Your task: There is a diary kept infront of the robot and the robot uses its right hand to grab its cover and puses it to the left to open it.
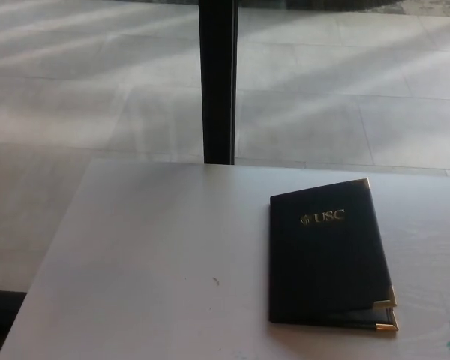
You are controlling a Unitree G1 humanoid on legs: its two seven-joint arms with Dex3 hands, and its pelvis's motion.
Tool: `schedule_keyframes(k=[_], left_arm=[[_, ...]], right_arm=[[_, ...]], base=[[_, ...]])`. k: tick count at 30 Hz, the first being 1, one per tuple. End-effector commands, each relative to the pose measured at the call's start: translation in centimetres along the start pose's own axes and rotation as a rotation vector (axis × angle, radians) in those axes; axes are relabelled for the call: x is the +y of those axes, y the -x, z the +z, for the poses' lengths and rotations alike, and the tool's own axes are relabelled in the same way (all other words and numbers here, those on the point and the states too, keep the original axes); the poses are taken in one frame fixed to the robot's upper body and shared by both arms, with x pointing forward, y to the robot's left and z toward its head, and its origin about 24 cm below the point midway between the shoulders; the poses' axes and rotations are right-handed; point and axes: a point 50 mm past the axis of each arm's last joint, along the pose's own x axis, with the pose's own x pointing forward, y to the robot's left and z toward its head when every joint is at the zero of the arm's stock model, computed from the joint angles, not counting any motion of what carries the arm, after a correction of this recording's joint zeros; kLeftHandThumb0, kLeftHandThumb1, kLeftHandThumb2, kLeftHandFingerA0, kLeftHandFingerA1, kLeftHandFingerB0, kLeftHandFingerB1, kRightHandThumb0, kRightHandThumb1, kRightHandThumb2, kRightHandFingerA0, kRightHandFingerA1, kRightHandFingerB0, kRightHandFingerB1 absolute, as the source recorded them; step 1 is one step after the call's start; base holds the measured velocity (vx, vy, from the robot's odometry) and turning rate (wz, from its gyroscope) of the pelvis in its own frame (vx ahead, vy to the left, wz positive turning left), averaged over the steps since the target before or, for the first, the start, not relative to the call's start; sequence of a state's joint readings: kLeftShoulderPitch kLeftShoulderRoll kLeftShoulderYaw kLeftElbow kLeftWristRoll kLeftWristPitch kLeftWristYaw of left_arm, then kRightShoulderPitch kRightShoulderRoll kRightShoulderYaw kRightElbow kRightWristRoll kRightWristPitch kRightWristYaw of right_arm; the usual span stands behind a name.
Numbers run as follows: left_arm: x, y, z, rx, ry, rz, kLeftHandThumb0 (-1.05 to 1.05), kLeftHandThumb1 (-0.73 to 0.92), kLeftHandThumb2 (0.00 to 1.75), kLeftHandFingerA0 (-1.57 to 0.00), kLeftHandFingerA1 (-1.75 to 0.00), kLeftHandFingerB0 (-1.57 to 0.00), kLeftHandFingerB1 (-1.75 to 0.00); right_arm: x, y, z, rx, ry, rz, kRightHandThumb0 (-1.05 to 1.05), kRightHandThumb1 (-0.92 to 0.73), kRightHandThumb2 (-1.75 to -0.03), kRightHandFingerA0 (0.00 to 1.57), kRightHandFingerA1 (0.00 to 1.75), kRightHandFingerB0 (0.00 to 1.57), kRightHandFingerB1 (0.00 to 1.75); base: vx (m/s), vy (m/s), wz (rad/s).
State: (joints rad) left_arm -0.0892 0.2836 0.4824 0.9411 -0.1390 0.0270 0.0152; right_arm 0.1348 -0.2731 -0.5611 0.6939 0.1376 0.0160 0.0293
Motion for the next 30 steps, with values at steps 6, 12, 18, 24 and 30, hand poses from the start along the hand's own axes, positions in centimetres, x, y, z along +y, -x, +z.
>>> schedule_keyframes(k=[6,12,18,24,30], left_arm=[[6.1,-0.6,4.5,-0.053,0.887,0.303,-0.67,0.92,0.94,-0.14,-0.74,-0.02,-0.49],[6.4,-0.5,4.0,-0.045,0.903,0.316,-0.65,0.92,0.96,-0.12,-0.8,-0.05,-0.54],[6.8,-0.3,3.7,-0.025,0.92,0.349,-0.65,0.92,0.94,-0.2,-0.76,-0.09,-0.57],[6.9,-0.3,4.1,-0.044,0.951,0.339,-0.66,0.92,0.92,-0.21,-0.77,-0.06,-0.56],[6.9,-0.3,4.5,-0.042,0.981,0.344,-0.64,0.92,0.91,-0.17,-0.8,-0.11,-0.57]], right_arm=[[-8.5,1.3,5.3,-0.24,-0.922,-0.301,-0.93,-0.92,-0.8,0.51,1.13,0.25,0.83],[-9.7,1.7,5.5,-0.246,-0.951,-0.34,-0.97,-0.76,-1.12,0.46,0.97,0.27,0.79],[-11.1,1.8,5.7,-0.242,-1.038,-0.407,-0.93,-0.92,-0.85,0.36,1.14,0.12,0.88],[-11.3,1.7,5.8,-0.223,-1.075,-0.438,-0.91,-0.92,-0.87,0.4,1.19,0.12,0.89],[-11.1,2.1,8.8,-0.277,-1.095,-0.453,-1.01,-0.92,-0.8,0.57,1.13,0.23,0.9]], base=[[0.0,0.0,0.0],[0.0,0.0,0.0],[0.0,0.0,0.0],[0.0,0.0,0.0],[0.0,0.0,0.0]])
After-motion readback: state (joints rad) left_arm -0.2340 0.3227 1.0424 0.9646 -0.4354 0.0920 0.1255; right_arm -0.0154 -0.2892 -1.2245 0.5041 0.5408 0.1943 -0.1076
